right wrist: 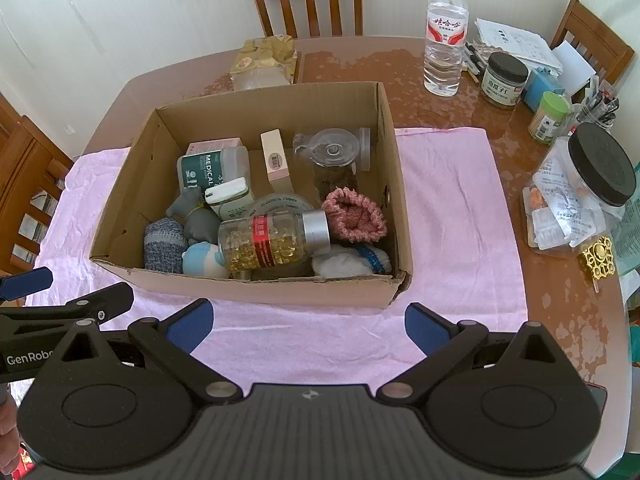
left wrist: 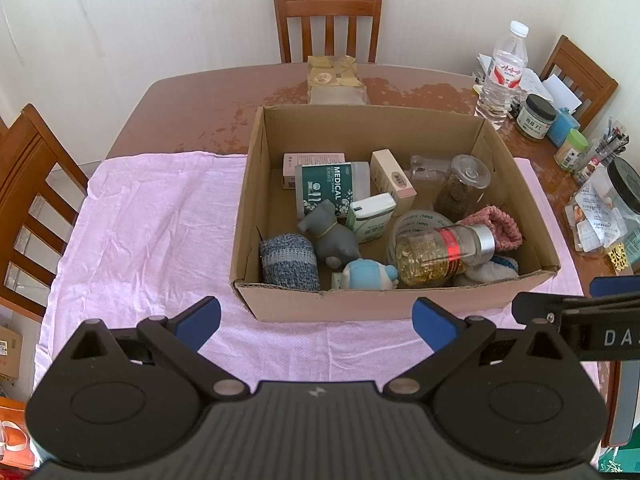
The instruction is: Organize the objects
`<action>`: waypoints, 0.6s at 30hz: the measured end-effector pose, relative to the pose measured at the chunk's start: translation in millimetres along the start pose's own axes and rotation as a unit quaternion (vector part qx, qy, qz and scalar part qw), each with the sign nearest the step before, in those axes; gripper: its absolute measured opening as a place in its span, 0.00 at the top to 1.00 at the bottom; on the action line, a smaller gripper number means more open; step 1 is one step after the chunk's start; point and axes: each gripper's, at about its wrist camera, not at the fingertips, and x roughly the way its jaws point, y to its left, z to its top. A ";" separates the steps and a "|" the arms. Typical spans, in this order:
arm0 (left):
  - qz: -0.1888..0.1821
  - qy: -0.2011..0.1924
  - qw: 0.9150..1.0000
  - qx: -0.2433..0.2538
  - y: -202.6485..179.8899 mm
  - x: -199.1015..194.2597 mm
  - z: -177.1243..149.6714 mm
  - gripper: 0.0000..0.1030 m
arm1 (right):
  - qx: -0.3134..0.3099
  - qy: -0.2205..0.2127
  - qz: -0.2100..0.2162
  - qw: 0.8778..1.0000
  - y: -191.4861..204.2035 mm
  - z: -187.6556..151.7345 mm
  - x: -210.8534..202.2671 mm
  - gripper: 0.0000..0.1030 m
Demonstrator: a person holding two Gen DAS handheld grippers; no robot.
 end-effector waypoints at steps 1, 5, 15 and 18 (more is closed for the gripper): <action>0.001 0.000 1.000 0.000 -0.2 0.0 0.4 0.01 | -0.001 0.000 0.000 1.000 -0.3 0.4 0.0 0.00; 0.001 0.002 1.000 0.001 -0.7 0.3 0.7 0.01 | 0.000 -0.001 -0.001 1.000 -0.2 0.7 -0.1 0.00; 0.001 0.002 1.000 0.003 -2.4 -0.8 0.9 0.01 | 0.002 -0.003 -0.001 1.000 -1.8 0.5 -0.8 0.00; 0.001 0.001 1.000 0.005 -2.3 -1.2 1.3 0.01 | 0.003 -0.003 -0.002 1.000 -2.1 0.5 -1.3 0.00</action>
